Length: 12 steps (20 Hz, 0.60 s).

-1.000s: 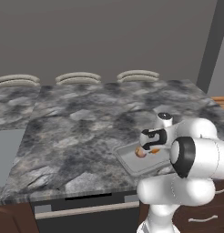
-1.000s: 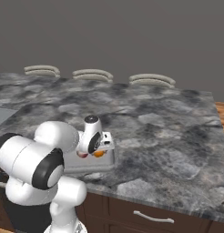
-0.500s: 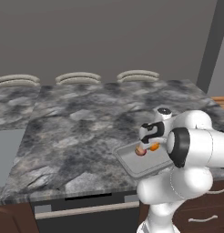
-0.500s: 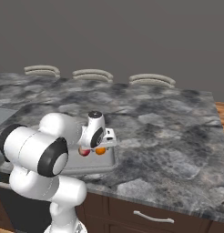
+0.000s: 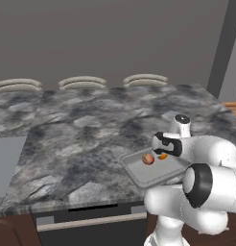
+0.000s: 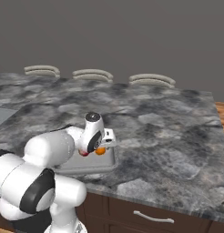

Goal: Pick the tangerine and peach from the fridge and place them inside the tupperware on the counter.

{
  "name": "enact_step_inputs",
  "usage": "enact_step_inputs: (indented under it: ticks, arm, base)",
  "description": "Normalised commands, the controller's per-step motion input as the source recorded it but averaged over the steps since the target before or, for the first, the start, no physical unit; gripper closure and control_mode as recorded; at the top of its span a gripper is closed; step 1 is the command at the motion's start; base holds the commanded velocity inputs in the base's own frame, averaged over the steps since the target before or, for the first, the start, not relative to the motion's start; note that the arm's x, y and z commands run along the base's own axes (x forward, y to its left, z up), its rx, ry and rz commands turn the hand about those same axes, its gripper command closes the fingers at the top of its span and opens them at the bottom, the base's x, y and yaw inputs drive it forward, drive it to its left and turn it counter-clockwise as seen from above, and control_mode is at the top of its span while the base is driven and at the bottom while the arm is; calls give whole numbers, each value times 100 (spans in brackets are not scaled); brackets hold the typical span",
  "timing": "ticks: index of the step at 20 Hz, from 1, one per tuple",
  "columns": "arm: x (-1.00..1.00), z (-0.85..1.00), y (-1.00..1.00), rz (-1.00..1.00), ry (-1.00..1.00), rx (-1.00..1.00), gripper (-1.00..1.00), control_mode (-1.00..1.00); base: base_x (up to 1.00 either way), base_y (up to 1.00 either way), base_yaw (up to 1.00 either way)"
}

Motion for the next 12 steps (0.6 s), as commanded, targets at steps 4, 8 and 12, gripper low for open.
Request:
enact_step_inputs:
  ticks: [4, 8, 12]
  arm:
    - [-39, 60, 8, 0, -24, -3, -100, -100]
    - [-30, 60, 16, 0, -2, -6, -100, -100]
    - [-27, 57, 13, 0, 0, -1, -100, -100]
  base:
    - [0, 0, 0]
    - [0, 0, 0]
    - [0, 0, 0]
